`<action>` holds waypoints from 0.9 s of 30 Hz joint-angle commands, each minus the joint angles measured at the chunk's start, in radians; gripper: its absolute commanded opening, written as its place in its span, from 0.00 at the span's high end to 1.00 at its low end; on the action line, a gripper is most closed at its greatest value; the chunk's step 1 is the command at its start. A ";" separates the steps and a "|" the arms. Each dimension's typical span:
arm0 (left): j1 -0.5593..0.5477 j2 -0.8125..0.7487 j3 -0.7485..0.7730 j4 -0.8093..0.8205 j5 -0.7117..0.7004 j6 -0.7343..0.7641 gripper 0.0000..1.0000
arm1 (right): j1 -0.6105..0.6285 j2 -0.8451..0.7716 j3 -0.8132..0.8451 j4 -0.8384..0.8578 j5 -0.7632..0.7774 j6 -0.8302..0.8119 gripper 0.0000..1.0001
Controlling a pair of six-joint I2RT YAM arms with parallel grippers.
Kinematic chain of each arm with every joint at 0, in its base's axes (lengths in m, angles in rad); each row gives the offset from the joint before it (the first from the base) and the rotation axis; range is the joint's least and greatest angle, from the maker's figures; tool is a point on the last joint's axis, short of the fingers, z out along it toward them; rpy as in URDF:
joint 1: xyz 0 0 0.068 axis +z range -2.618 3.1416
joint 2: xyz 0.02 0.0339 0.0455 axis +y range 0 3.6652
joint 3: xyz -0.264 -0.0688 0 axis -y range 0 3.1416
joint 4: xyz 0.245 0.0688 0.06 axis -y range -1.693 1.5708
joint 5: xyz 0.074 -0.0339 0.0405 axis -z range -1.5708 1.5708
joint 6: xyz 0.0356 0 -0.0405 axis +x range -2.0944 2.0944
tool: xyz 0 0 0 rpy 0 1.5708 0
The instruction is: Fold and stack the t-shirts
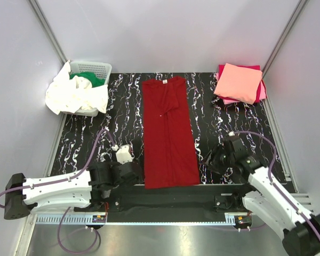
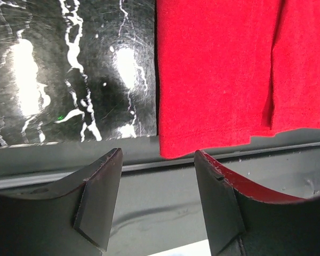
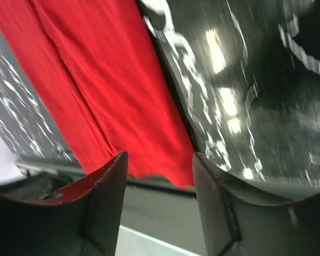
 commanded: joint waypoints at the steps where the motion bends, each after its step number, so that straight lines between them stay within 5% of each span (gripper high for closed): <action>1: 0.006 -0.009 -0.051 0.145 -0.005 -0.026 0.40 | 0.055 -0.114 -0.023 -0.076 0.062 0.100 0.44; 7: 0.014 0.010 -0.105 0.222 0.021 -0.030 0.41 | 0.134 -0.151 -0.138 -0.064 0.072 0.180 0.51; 16: 0.044 0.042 -0.151 0.304 0.079 -0.026 0.42 | 0.215 -0.042 -0.213 0.097 0.069 0.249 0.44; 27: 0.063 0.077 -0.215 0.390 0.137 -0.042 0.44 | 0.269 0.068 -0.241 0.204 0.078 0.270 0.59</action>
